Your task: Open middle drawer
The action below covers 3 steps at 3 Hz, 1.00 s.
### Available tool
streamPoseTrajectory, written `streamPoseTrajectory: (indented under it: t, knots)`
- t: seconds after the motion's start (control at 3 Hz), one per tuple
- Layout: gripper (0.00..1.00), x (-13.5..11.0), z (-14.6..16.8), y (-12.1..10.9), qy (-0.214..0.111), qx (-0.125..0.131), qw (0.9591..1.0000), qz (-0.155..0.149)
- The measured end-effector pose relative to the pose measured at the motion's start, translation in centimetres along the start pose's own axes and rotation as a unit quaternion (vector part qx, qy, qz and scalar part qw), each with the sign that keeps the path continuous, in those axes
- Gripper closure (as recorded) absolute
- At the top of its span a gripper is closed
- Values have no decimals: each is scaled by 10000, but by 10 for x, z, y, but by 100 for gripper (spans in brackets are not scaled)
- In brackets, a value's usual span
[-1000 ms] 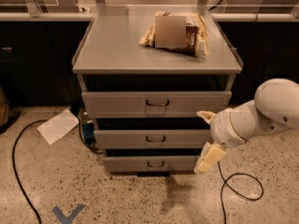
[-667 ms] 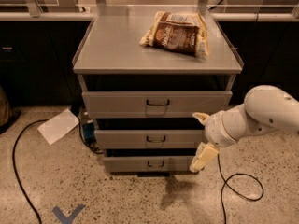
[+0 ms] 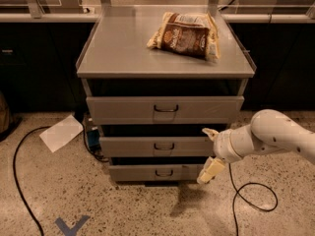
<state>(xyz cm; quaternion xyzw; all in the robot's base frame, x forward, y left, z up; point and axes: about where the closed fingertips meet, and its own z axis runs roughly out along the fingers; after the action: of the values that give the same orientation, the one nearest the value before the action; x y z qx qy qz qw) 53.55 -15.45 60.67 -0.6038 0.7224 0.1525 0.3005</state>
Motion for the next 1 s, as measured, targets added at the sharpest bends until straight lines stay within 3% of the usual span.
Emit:
streamPoseTrajectory:
  t: [0.33,1.0]
  knots:
    - [0,0,0,0,0,0,10000,0]
    - [0,28,66,-16,-118,-236,9996,24]
